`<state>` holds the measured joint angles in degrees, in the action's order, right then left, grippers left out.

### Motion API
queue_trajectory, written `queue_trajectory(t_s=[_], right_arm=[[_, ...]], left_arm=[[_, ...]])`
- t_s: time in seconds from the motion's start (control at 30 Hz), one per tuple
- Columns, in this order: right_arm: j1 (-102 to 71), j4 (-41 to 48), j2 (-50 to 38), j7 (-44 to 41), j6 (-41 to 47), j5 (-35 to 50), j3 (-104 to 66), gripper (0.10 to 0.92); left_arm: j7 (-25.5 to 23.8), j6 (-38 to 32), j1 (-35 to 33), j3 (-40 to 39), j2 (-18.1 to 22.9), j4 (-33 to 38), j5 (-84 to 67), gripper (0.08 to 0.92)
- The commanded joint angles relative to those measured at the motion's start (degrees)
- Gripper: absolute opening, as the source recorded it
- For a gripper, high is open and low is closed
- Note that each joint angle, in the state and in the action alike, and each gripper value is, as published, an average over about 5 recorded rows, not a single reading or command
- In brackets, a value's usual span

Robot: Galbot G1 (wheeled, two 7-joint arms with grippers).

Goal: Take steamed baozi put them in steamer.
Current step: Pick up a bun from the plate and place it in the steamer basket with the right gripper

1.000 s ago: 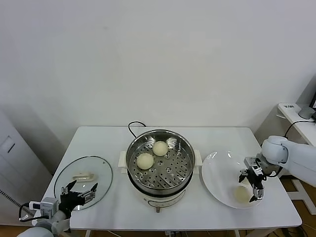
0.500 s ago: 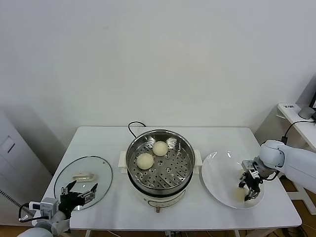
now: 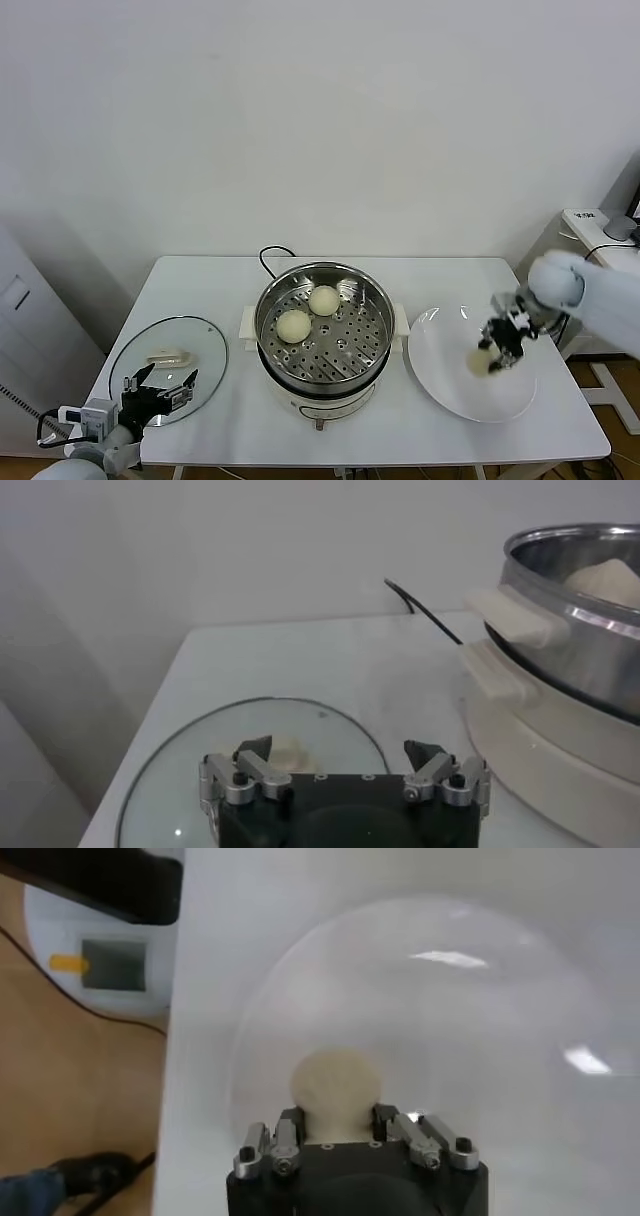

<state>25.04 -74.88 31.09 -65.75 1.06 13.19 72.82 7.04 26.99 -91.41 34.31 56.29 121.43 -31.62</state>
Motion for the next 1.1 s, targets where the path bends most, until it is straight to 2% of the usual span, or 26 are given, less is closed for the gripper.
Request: queue_trajectory(t_s=[0.03,0.17,0.43,0.73,1.1], right_arm=[[14.3,0.5,6.2,-3.6,-8.0,4.9,-1.3,0.424],[17.1,1.2,12.5,-4.1,-14.7,7.6,-2.5,0.424],[16.9,-1.2,22.9,-5.0,-25.4,6.5,-4.4,0.424],[12.5,-7.4,30.7,-3.4,-33.6,-2.7,-3.7,0.425],[7.4,-12.7,33.2,-1.9,-39.4,-13.6,-1.4,0.428]], left_arm=[[0.0,0.0,0.0,-0.1,-0.3,-0.3,0.0,0.823],[-0.1,-0.1,0.0,-0.1,-0.5,-0.4,-0.1,0.823],[-0.1,-0.1,0.2,-0.4,-0.6,-0.5,-0.1,0.823],[-0.1,-0.3,0.2,-0.5,-0.6,-0.6,0.0,0.823],[-0.1,-0.5,0.2,-0.5,-0.4,-0.7,0.0,0.823]])
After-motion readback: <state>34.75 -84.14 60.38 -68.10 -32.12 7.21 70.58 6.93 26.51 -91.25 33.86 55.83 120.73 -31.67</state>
